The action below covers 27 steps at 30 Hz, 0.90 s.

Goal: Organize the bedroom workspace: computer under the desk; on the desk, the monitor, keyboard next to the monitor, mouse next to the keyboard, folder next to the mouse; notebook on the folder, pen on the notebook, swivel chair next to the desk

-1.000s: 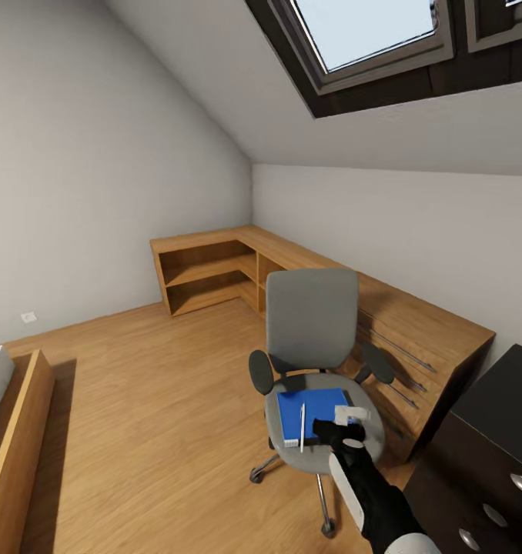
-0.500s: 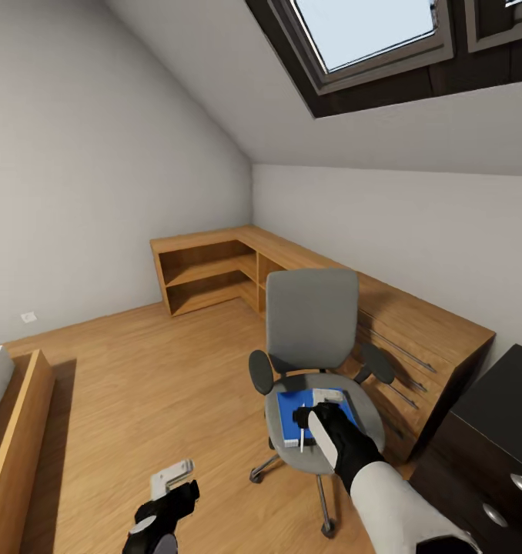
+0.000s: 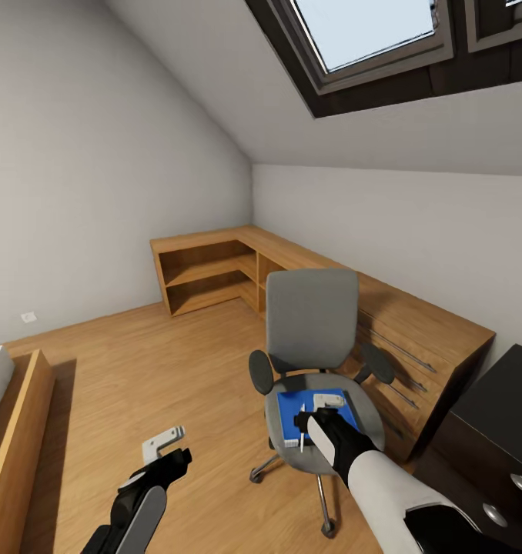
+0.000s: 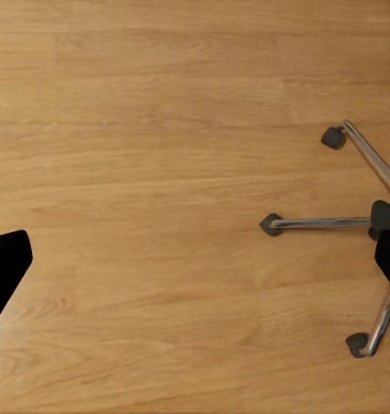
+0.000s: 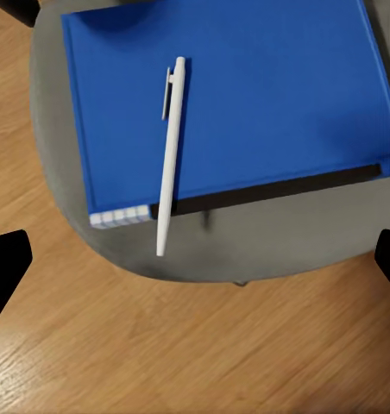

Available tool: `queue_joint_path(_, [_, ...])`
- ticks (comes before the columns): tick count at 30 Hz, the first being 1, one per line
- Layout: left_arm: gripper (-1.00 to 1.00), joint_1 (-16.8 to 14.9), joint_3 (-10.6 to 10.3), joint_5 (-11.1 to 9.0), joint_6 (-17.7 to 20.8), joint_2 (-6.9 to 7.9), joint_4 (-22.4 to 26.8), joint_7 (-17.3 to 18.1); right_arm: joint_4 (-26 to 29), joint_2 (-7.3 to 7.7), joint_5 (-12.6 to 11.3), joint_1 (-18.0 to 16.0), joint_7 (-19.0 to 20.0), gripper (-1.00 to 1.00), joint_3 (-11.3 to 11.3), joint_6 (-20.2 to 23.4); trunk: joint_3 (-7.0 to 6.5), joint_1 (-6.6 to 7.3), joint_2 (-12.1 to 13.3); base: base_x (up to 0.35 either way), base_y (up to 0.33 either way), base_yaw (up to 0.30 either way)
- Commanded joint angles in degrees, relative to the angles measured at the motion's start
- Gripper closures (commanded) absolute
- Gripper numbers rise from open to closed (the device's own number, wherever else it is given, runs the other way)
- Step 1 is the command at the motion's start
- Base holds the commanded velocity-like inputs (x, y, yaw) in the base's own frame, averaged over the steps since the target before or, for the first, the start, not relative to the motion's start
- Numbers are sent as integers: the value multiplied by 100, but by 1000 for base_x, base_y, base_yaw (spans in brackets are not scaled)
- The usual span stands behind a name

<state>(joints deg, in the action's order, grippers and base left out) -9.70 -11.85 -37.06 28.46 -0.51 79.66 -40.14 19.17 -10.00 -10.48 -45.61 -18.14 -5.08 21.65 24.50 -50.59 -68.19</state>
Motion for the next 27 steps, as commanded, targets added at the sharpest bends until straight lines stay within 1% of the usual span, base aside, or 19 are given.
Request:
queue_joint_path(1, [-100,-4,-6,-44,11,1,41,-47,8,0,-58,-3,-51,-100,-35,23,7,0,-4,0,0,0])
queue_joint_path(6, [-100,1,-3,-34,-1,-20,202,-44,27,0,-49,-5,-68,-100,-57,-6,7,0,-4,0,0,0])
queue_joint_path(10, [-100,2,-9,-31,-6,25,190,-46,39,0,-44,-2,-74,-100,-68,-17,7,0,-4,0,0,0])
queue_joint_path(22, [-100,3,-11,-30,-14,42,182,-46,43,0,-42,-4,-76,-100,-80,-20,7,0,-4,2,0,0])
queue_joint_path(27, [-100,3,-11,-30,-15,42,182,-42,43,0,-42,-2,-76,-100,-81,-19,7,0,-4,131,0,0])
